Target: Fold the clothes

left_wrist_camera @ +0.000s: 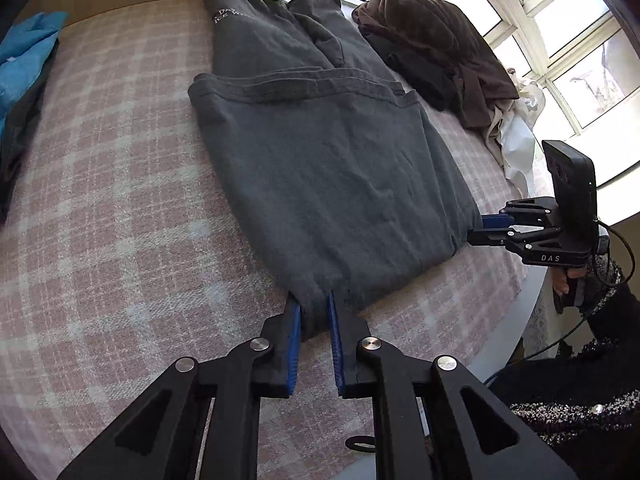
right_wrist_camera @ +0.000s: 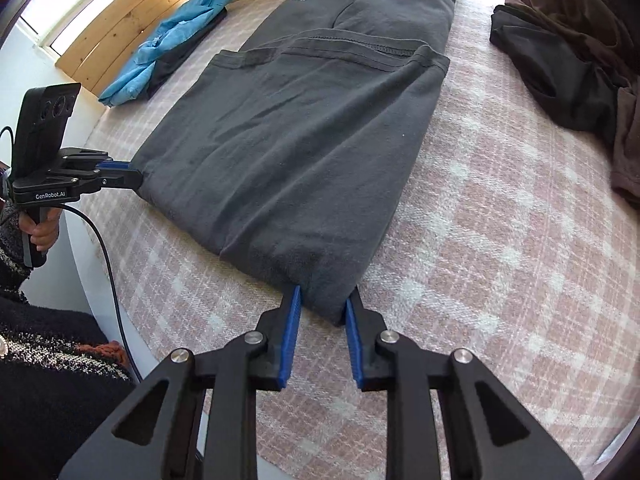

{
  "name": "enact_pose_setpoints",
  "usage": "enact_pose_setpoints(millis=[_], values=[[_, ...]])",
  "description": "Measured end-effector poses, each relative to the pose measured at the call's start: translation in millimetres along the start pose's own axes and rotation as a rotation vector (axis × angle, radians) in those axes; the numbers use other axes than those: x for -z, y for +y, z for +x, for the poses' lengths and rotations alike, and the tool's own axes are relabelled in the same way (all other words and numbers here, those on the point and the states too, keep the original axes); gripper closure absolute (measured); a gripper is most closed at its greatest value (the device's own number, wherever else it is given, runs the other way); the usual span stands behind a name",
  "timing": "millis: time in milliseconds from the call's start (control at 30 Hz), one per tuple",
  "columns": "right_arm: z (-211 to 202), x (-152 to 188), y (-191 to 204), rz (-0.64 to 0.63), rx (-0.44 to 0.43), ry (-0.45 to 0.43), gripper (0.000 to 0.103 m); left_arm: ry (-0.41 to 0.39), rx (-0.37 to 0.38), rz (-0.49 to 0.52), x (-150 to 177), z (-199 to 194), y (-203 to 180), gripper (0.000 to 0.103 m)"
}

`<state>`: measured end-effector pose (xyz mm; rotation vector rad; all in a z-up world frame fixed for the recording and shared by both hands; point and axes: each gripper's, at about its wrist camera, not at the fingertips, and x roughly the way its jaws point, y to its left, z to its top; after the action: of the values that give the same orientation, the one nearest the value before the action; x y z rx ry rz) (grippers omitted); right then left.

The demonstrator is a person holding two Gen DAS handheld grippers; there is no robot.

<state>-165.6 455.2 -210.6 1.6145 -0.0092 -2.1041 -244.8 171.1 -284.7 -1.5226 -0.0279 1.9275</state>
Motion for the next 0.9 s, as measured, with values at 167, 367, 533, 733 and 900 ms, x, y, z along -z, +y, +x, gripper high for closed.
enact_pose_setpoints(millis=[167,367,533,733,900], values=[[-27.3,-6.9,3.7,-0.045,-0.009,-0.039,0.097,0.014,0.033,0.024,-8.8,-7.8,2.7,0.098],[-3.5,13.0,-19.9,0.05,-0.009,-0.016,0.098,0.059,0.031,0.002,1.0,-0.7,14.7,0.098],[-2.4,11.1,-12.3,0.028,0.002,-0.061,0.098,0.043,0.022,0.008,1.8,-10.3,20.1,0.098],[28.8,22.7,-4.9,0.024,0.037,0.035,0.096,0.039,-0.095,-0.022,5.1,-28.9,47.1,0.102],[33.6,35.5,6.5,-0.017,0.174,0.008,0.089,0.0,-0.097,0.09,8.5,-42.0,19.2,0.101]])
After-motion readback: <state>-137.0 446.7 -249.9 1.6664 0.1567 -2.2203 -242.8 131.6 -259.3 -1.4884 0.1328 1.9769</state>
